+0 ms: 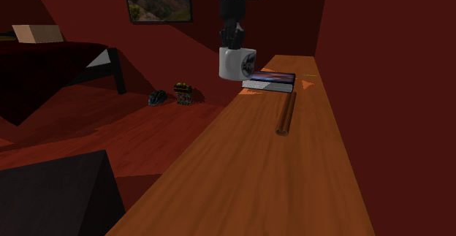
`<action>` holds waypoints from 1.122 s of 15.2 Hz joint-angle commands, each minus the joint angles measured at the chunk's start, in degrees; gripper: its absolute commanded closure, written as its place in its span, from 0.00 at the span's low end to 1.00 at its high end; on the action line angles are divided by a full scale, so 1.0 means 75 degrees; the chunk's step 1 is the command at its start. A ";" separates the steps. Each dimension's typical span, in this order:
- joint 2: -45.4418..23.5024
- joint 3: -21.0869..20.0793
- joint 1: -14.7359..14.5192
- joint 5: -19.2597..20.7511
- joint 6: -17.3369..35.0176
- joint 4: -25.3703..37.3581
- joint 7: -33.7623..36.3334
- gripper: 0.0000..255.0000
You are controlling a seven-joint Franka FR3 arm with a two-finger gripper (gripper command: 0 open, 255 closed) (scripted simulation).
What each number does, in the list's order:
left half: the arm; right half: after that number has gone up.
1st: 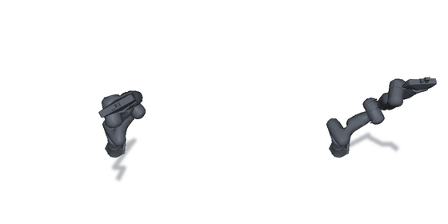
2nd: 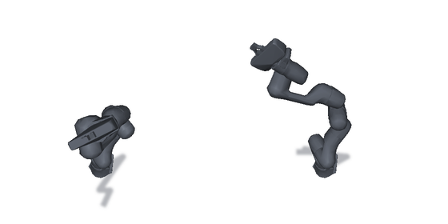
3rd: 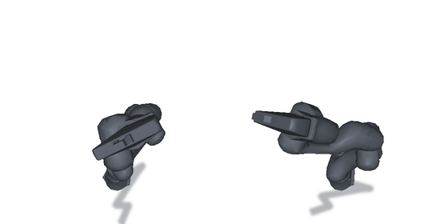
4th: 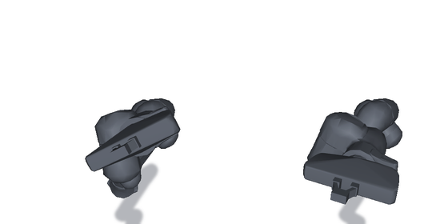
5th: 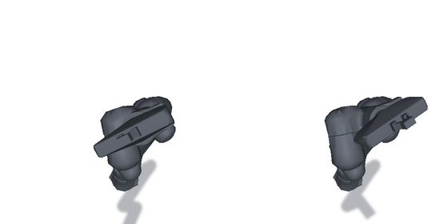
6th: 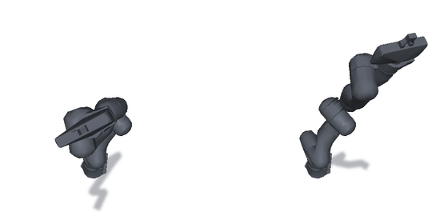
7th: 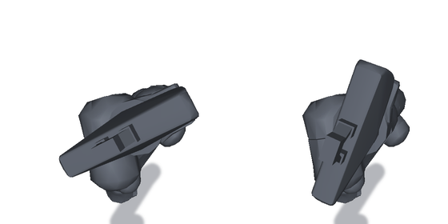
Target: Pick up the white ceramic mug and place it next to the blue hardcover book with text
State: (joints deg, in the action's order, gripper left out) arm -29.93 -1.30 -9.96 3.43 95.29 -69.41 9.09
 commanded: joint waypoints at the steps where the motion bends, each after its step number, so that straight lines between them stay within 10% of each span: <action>1: -0.0624 -0.0052 -0.0193 0.0022 -0.0391 0.1007 0.0218 1.00; 4: -0.1917 -0.0098 -0.0518 0.0060 -0.1239 0.3134 0.0500 1.00; 5: -0.3011 -0.0089 -0.0678 0.0077 -0.2063 0.5049 0.0569 1.00; 17: -0.2026 -0.0111 -0.0603 0.0066 -0.0063 0.2060 0.0672 1.00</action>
State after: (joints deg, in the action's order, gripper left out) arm -45.41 -2.13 -14.53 3.93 93.93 -52.85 14.12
